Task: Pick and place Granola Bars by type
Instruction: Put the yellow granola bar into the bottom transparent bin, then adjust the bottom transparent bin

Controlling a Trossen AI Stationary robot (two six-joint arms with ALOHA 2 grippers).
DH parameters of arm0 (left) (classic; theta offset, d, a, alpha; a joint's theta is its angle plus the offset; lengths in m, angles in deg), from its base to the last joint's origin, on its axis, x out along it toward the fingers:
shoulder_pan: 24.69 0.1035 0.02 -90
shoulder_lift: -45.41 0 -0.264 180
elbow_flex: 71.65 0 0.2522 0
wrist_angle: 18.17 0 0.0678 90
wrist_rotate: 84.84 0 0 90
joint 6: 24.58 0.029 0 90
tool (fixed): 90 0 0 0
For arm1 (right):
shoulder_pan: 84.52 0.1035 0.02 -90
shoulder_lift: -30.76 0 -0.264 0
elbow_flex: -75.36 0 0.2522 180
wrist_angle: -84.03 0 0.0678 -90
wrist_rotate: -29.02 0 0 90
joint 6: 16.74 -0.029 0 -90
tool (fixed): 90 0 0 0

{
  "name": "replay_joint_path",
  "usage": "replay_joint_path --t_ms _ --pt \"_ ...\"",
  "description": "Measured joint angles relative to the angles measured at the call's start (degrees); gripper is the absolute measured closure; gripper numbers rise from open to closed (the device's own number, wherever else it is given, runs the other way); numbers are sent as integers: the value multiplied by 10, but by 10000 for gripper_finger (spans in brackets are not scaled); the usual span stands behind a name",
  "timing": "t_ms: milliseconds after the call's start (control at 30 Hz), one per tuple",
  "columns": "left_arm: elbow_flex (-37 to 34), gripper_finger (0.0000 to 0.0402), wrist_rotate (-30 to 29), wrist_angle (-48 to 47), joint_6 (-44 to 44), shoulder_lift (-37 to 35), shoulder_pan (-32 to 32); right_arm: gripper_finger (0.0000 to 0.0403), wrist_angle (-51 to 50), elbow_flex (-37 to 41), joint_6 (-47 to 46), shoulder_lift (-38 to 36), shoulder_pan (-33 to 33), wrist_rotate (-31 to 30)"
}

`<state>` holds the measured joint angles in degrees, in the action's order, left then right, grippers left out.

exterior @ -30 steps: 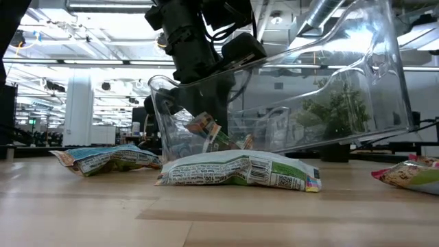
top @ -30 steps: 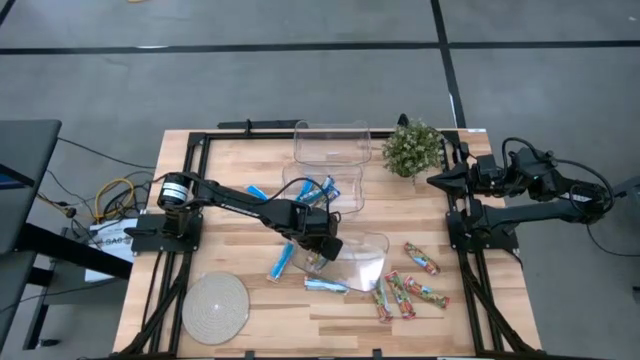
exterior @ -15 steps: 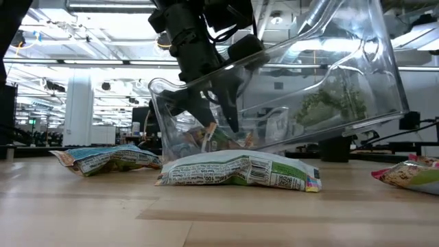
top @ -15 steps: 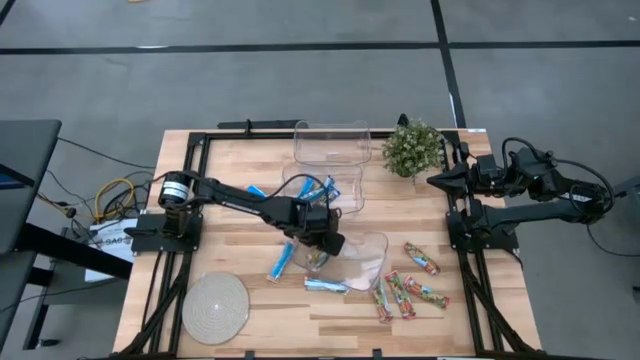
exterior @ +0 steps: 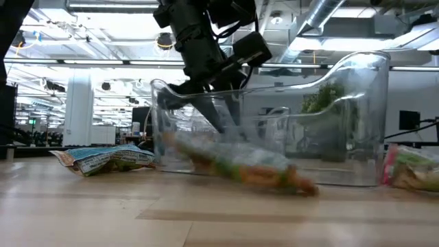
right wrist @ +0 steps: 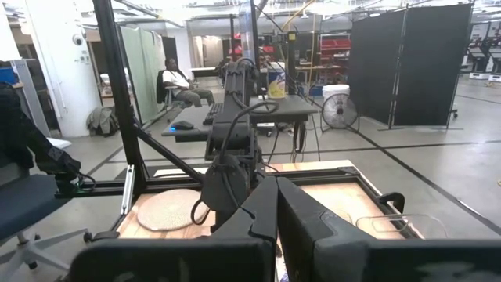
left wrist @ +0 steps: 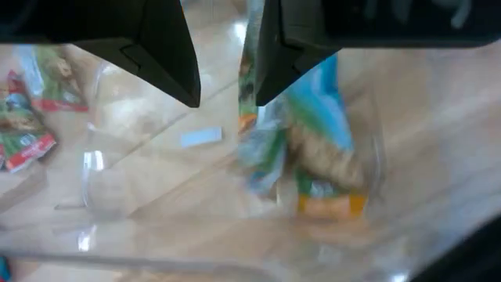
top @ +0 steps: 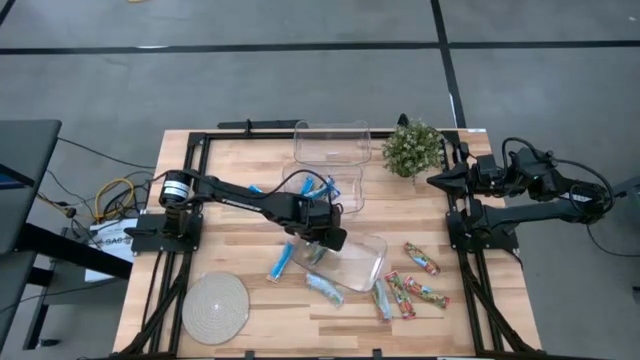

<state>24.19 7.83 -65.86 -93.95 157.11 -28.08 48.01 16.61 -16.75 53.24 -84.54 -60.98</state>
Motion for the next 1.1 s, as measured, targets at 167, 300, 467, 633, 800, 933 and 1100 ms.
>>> replay_joint_path --t_ms 167,300,467,633,800,933,1100 --pt "21 285 -16 -32 8 0 1 403 0 0 0 0 0 0" --pt "24 286 -16 -33 9 0 1 403 0 0 0 0 0 0" --pt "25 286 -14 -32 9 0 1 403 0 0 0 0 0 0" --pt "26 286 -10 -26 10 -8 0 403 0 0 0 0 0 0" --pt "48 286 -18 -52 29 -18 -1 403 0 0 0 0 0 0" --pt "78 286 -21 -74 48 -20 -4 403 0 0 0 0 0 0" --pt "126 286 -20 -112 89 -20 -19 403 0 0 0 0 0 0"
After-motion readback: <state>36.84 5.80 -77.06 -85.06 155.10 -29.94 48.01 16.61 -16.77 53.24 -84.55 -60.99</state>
